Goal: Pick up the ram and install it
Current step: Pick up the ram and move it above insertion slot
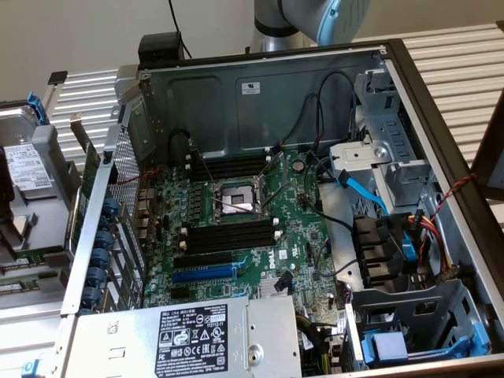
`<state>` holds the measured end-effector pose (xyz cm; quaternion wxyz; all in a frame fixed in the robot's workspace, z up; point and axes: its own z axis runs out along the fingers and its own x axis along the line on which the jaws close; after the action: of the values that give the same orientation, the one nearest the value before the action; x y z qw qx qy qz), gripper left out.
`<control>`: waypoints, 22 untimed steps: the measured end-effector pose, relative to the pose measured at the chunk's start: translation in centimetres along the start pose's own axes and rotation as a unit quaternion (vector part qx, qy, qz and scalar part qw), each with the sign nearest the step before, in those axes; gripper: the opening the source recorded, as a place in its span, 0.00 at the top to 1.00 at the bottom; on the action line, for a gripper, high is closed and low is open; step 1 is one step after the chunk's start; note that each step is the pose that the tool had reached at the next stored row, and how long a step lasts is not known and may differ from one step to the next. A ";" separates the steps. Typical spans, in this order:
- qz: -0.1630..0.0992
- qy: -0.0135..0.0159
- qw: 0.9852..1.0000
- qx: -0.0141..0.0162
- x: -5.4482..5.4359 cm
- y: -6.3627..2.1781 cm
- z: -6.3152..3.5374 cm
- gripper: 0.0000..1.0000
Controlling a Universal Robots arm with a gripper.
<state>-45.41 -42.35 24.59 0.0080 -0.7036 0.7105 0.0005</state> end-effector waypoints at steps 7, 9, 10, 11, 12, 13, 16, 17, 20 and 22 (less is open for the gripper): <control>0.000 0.000 1.000 0.000 0.3 0.01 1.27 0.69; 0.000 0.000 1.000 0.000 0.3 0.01 1.64 0.69; 0.000 0.000 1.000 0.000 0.3 0.01 1.82 0.69; 0.000 0.000 1.000 0.000 0.4 0.02 1.99 0.69; 0.000 0.000 1.000 0.000 0.4 0.02 2.17 0.69; 0.000 0.000 1.000 0.000 0.4 0.02 2.36 0.69; 0.000 0.000 1.000 0.000 0.4 0.02 2.85 0.69; 0.000 0.000 1.000 0.002 0.4 0.03 2.89 0.69; -0.001 0.000 1.000 0.005 0.4 0.03 2.95 0.69; -0.001 0.000 1.000 0.007 0.4 0.04 2.98 0.69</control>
<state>-45.42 -42.70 21.60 0.0129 -0.7040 0.7101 -0.0041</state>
